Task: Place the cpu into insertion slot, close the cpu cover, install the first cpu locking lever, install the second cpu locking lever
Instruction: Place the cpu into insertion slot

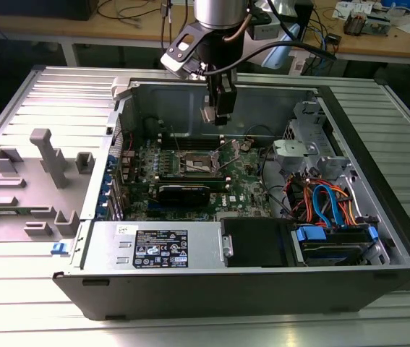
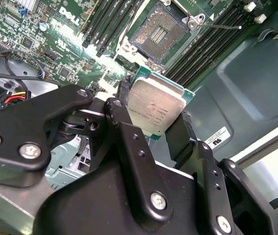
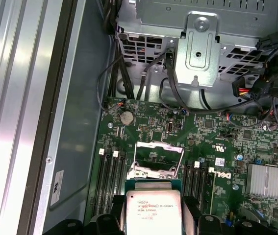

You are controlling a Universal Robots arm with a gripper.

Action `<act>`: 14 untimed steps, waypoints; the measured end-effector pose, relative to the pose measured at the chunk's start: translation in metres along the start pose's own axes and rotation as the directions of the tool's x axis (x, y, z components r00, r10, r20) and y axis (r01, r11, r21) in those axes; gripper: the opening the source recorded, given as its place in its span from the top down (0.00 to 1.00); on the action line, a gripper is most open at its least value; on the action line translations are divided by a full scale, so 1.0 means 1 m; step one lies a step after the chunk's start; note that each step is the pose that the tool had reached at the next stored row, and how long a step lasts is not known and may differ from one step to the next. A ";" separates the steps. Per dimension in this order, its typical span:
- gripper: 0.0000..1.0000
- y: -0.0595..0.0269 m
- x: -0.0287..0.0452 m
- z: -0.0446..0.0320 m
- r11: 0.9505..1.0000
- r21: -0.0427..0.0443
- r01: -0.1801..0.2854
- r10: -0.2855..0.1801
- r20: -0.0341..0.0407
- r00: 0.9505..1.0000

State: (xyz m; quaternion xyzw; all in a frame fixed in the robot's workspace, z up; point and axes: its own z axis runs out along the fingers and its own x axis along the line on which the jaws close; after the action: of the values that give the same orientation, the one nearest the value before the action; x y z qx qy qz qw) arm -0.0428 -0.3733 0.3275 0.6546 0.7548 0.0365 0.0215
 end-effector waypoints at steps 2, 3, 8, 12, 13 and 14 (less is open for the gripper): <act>0.46 0.0000 0.0000 0.0000 1.000 0.000 0.000 0.000 0.000 1.000; 0.46 0.0000 0.0000 0.0000 1.000 0.000 0.000 0.000 0.000 1.000; 0.46 0.0000 0.0000 0.0001 1.000 0.000 0.000 0.000 0.000 1.000; 0.46 -0.0006 -0.0001 0.0022 1.000 0.000 0.000 0.000 0.000 1.000; 0.46 -0.0015 0.0000 0.0048 1.000 0.000 -0.007 0.007 0.001 1.000; 0.46 -0.0021 0.0000 0.0078 1.000 0.000 -0.018 0.018 0.001 1.000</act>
State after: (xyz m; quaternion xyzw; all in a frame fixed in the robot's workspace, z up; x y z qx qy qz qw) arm -0.0442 -0.3733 0.3195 0.6614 0.7488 0.0364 0.0218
